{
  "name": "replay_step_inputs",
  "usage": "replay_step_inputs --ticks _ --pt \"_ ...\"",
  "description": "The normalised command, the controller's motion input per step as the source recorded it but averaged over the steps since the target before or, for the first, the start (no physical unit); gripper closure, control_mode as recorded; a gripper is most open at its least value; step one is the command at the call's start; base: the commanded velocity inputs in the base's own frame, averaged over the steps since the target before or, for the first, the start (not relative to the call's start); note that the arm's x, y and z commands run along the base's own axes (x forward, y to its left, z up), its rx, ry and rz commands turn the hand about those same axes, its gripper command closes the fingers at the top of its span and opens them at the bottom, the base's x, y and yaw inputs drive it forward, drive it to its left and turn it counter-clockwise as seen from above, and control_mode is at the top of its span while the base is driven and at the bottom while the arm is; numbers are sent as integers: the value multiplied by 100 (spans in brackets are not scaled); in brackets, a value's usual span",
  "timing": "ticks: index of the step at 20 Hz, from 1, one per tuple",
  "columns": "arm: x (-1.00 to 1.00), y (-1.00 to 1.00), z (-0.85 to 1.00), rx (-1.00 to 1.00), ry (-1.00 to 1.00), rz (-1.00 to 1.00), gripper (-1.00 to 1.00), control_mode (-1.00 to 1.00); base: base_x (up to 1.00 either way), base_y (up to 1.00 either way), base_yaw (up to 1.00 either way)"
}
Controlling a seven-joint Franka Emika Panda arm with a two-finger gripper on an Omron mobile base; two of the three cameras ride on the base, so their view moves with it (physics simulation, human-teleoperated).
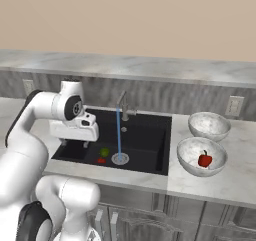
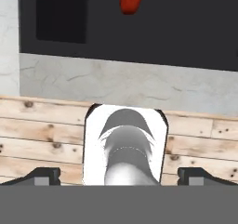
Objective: Pick the bell peppers from the sink and place them in one bowl. Place the lime in the other bowl. Then turn off the sink faucet.
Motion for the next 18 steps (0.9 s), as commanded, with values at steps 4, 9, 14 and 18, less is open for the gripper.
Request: replay_step_inputs --ticks 4,9,14,18 --pt "29 0 -35 0 3 7 -100 -100 0 0 0" --pt "17 0 -32 0 1 0 -100 -100 0 0 0" --pt "14 0 -28 4 0 0 -100 -100 0 0 0" --pt "13 0 -29 6 0 0 -100 -100 0 0 0"
